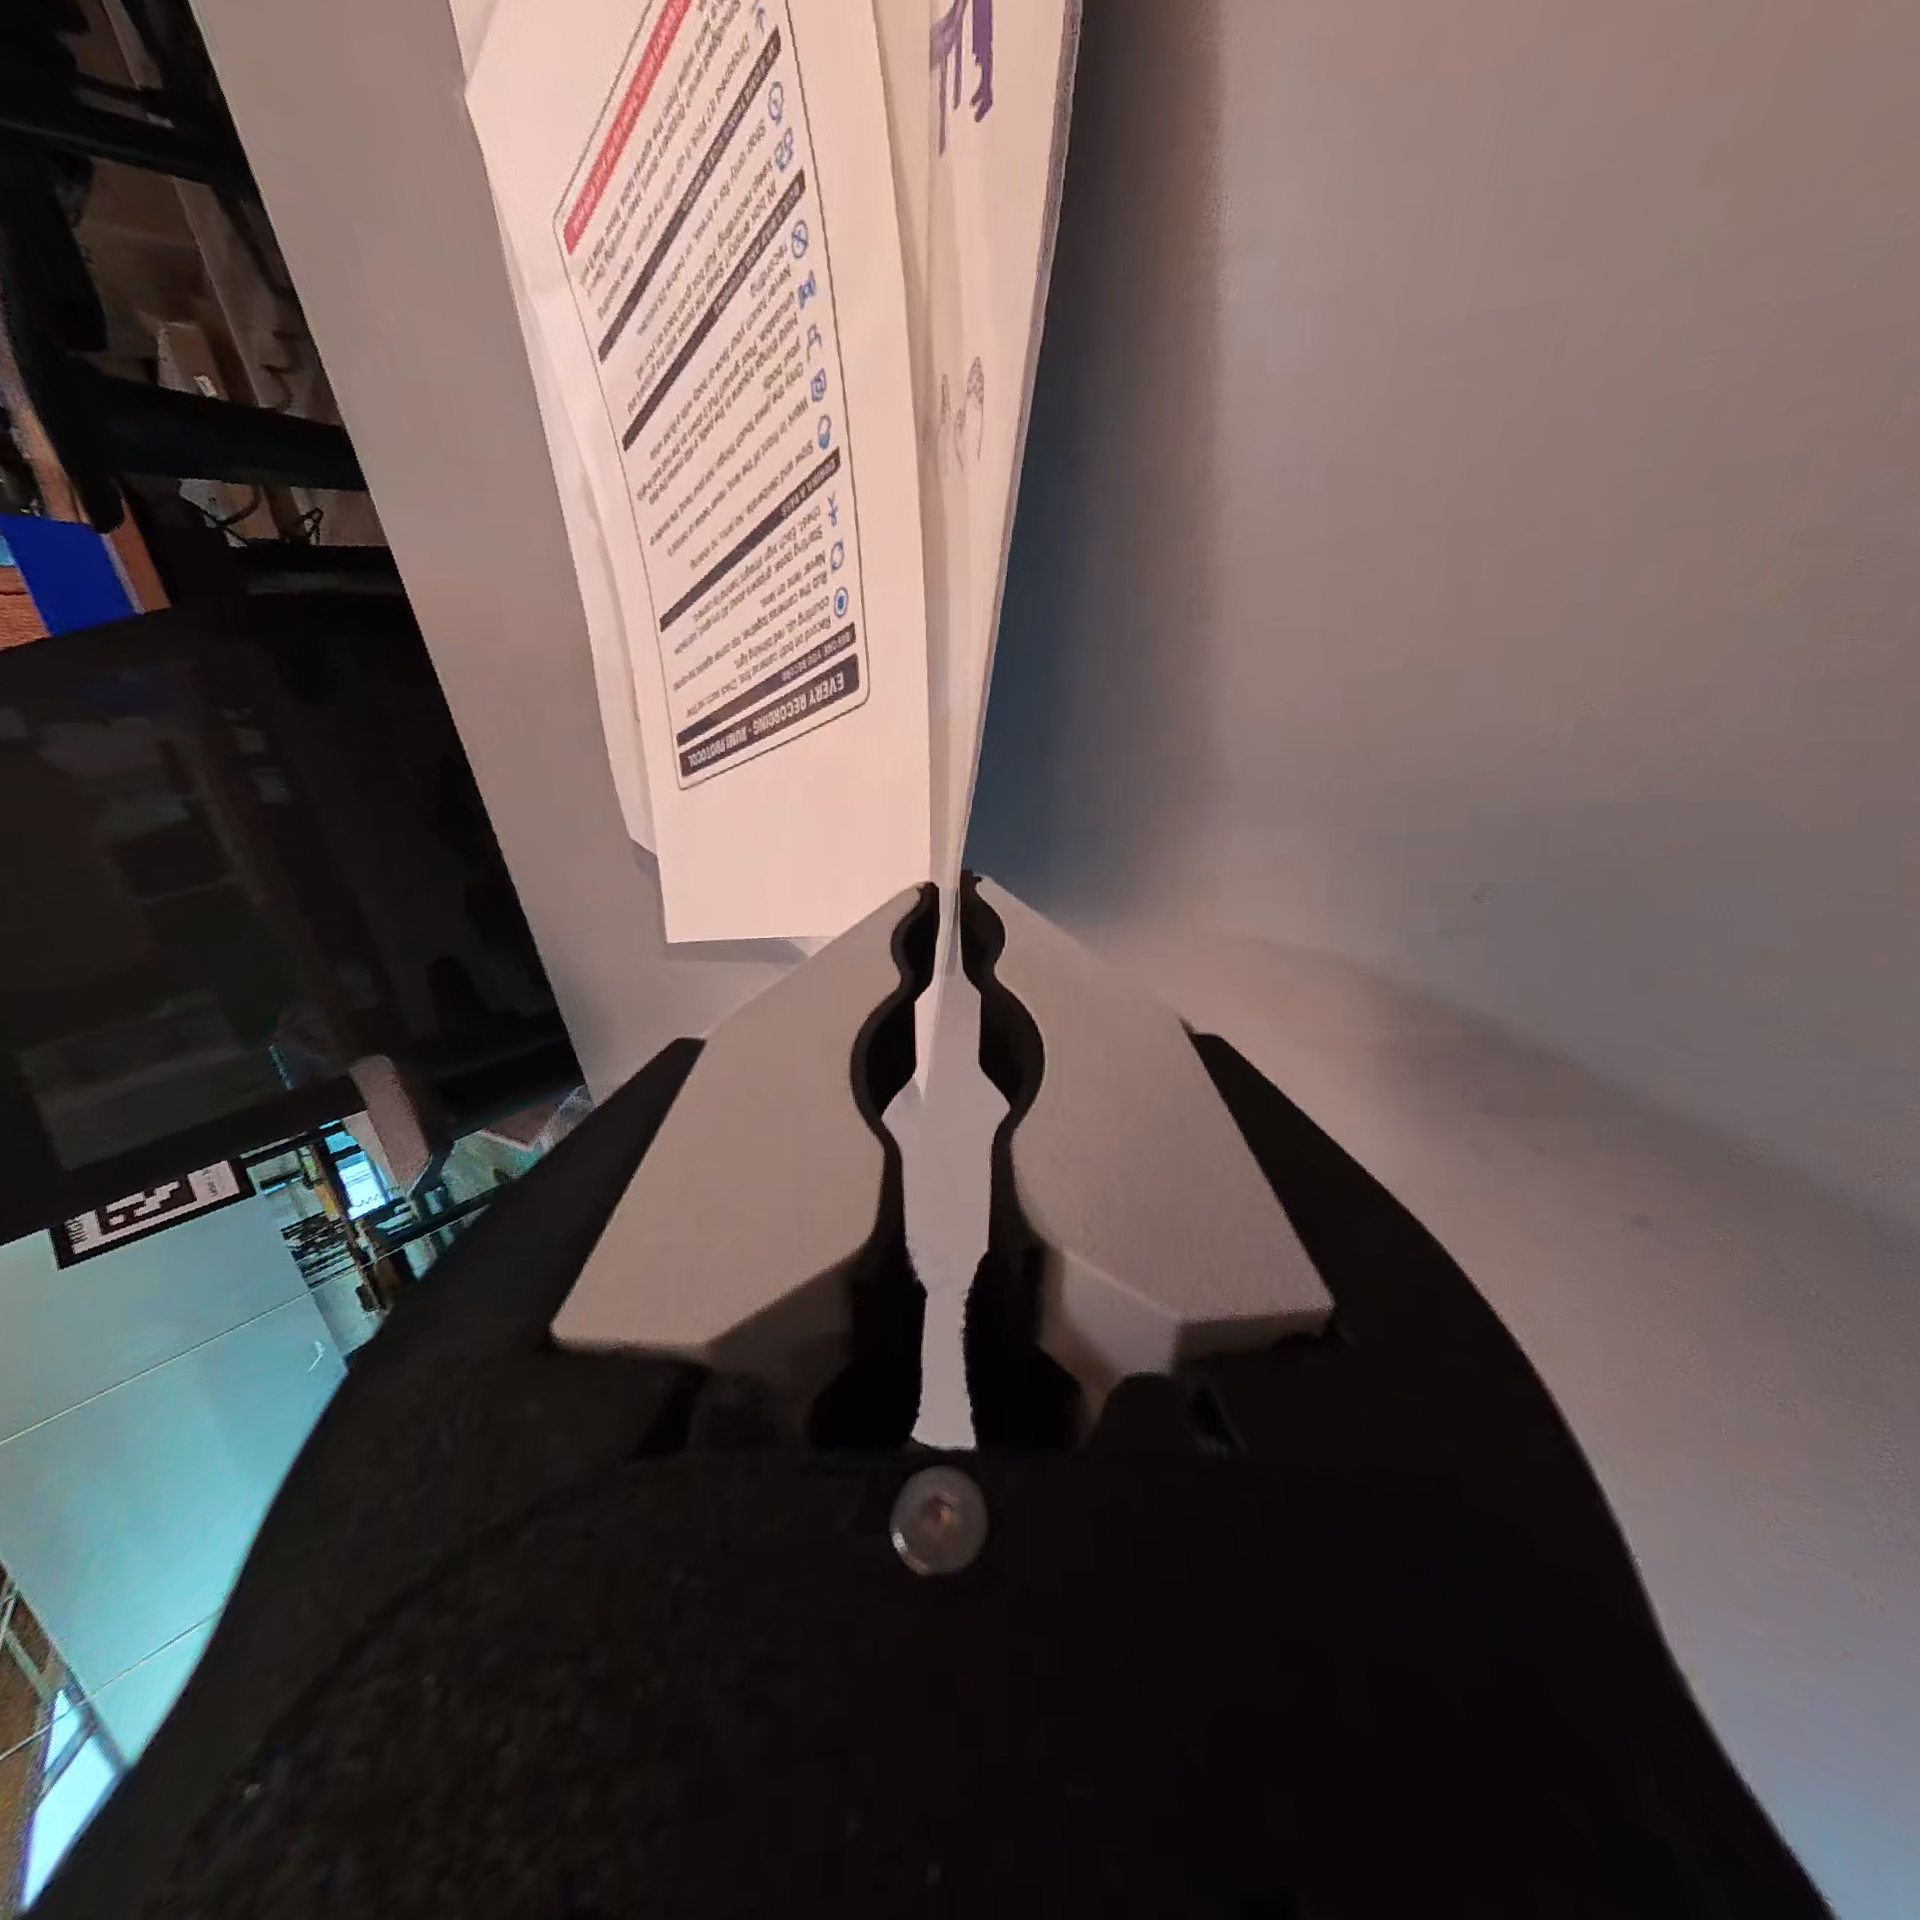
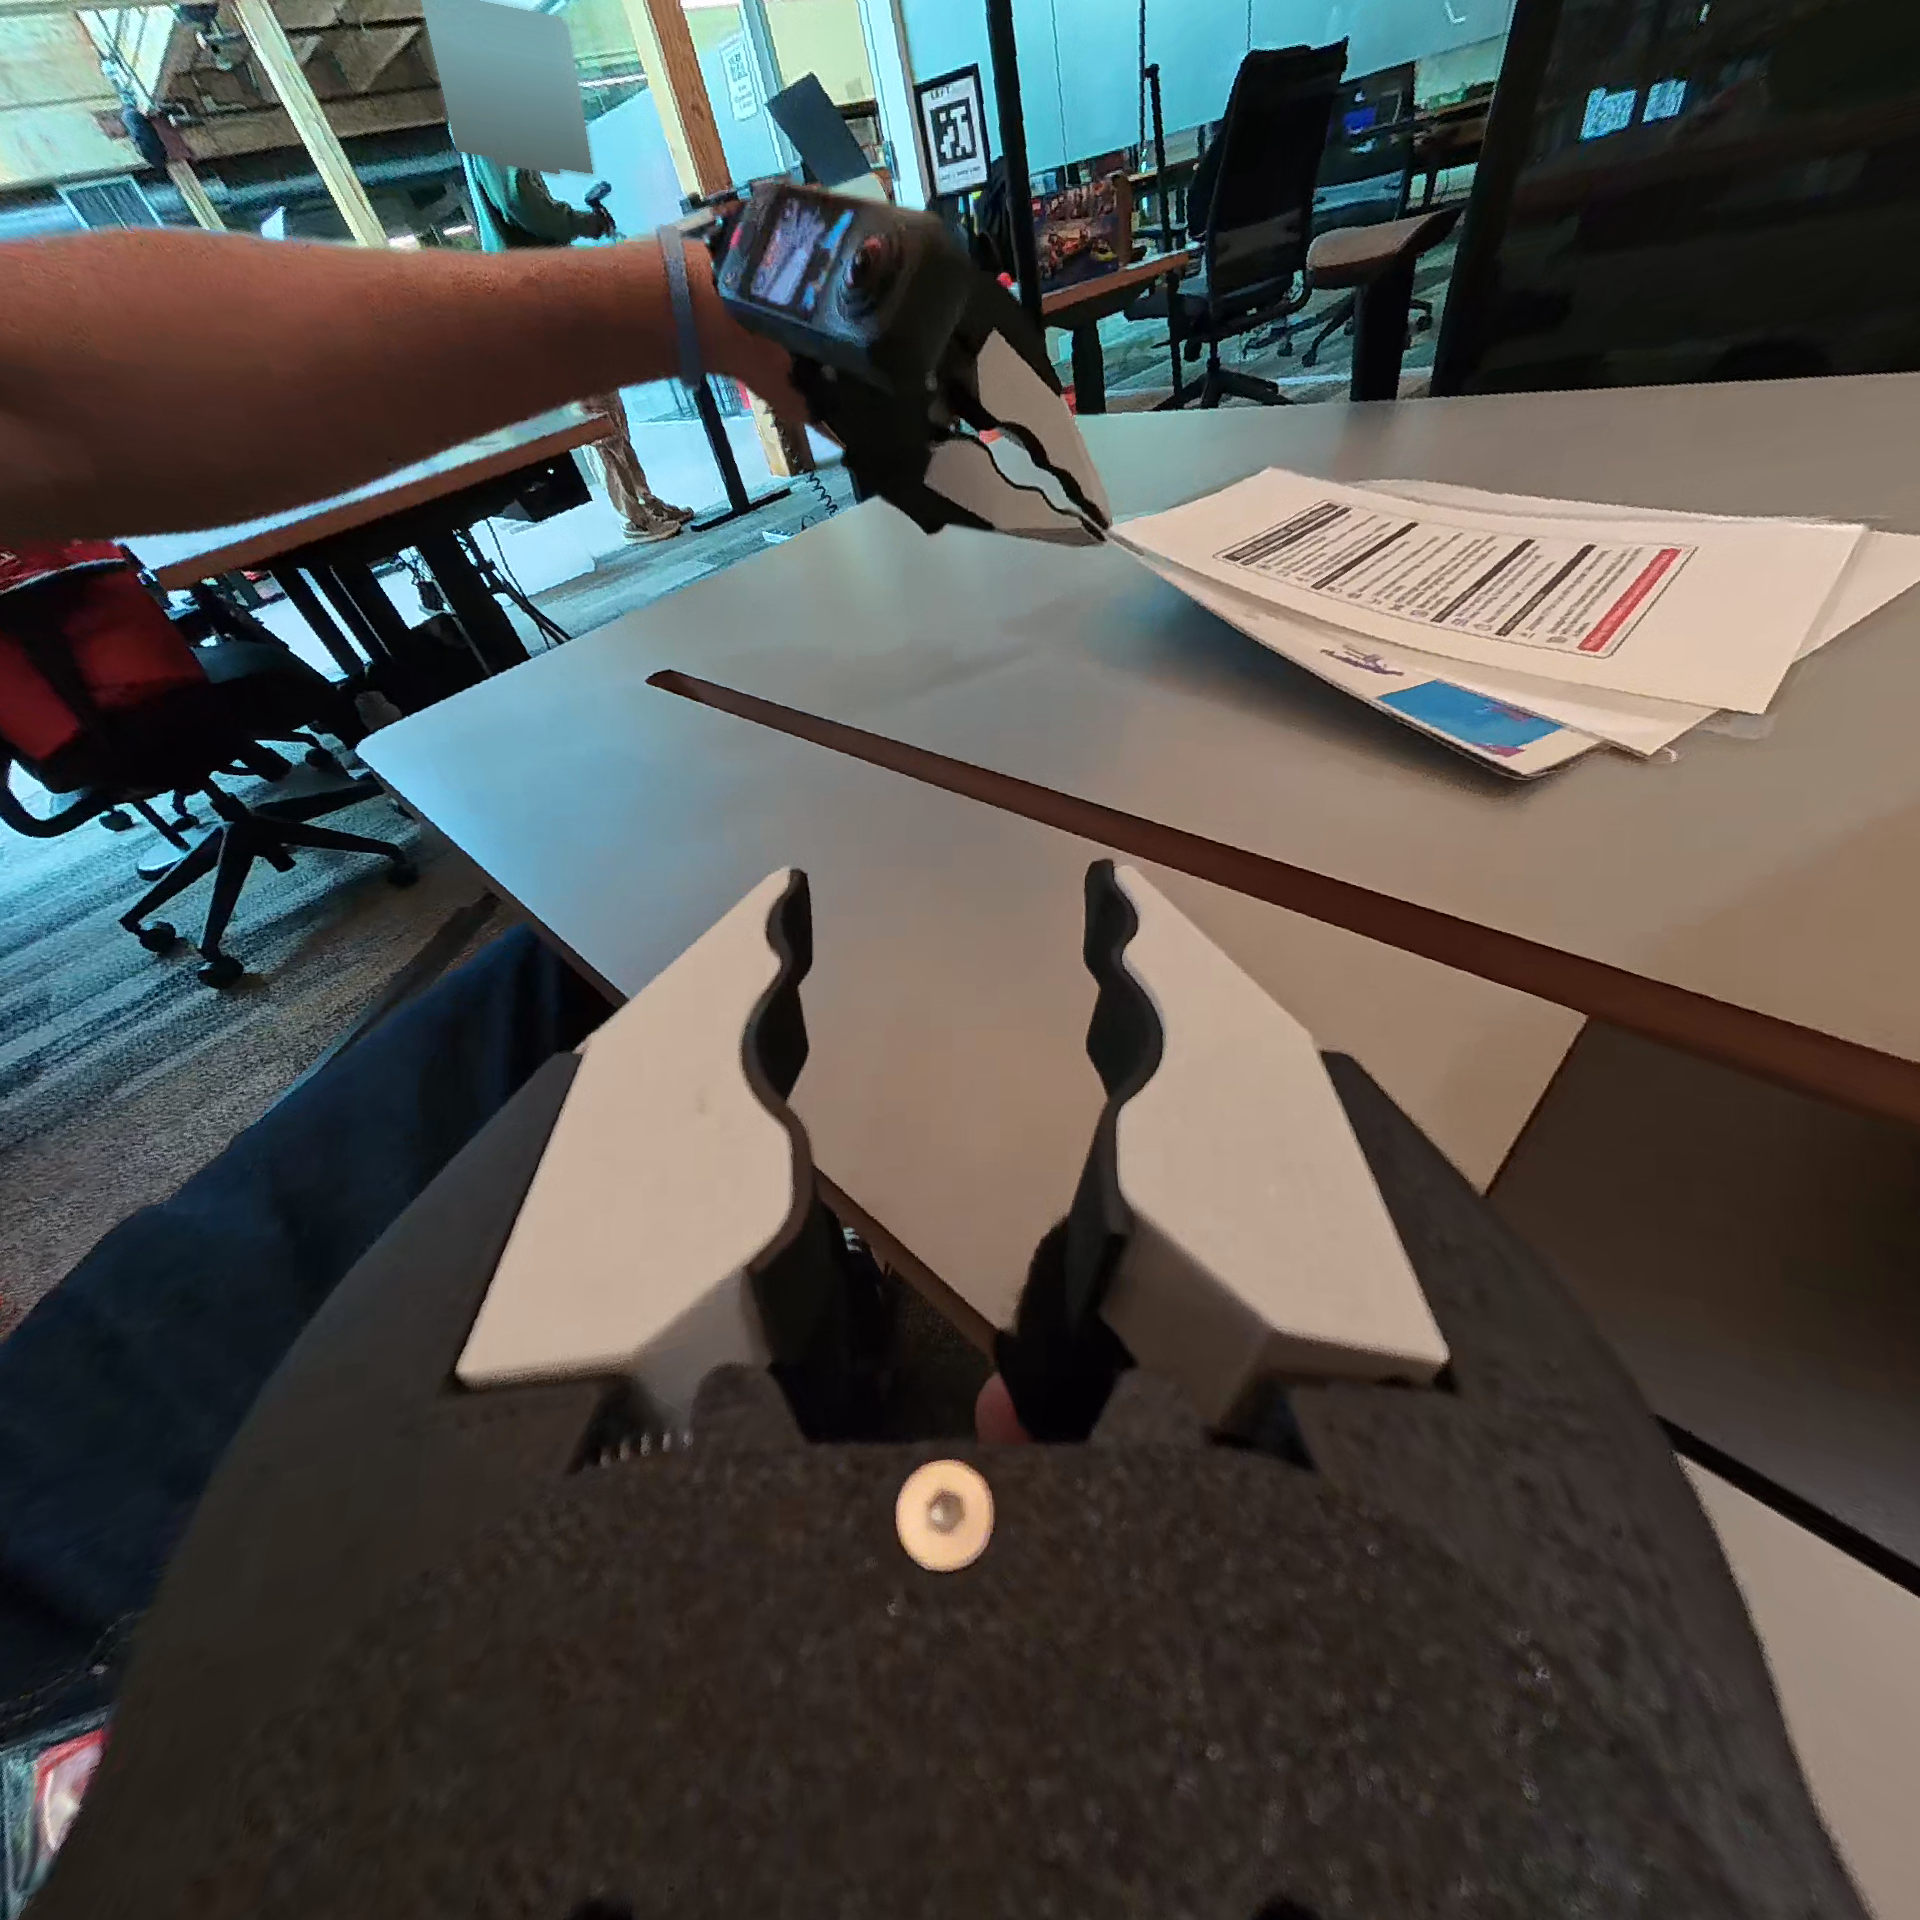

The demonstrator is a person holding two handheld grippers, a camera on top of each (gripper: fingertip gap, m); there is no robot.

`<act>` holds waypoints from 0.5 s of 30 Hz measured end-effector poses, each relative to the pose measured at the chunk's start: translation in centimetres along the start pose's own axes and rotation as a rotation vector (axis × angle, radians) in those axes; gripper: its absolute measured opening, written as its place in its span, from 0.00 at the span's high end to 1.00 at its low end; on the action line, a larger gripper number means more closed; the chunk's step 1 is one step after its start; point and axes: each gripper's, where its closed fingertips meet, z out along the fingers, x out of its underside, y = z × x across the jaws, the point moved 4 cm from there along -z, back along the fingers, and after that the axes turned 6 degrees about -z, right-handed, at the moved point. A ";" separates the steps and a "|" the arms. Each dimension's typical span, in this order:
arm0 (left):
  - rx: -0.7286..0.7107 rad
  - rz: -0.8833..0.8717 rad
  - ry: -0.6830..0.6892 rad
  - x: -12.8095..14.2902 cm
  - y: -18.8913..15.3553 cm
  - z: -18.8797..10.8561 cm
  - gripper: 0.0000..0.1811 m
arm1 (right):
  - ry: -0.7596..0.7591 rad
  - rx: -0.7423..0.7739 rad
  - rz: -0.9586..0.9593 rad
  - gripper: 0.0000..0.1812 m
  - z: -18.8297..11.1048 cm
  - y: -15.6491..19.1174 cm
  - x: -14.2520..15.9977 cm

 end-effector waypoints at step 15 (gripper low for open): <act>0.150 -0.232 0.005 0.2 -0.2 -0.2 0.96 | 0.062 -0.020 -0.020 0.72 -0.5 -0.2 1.4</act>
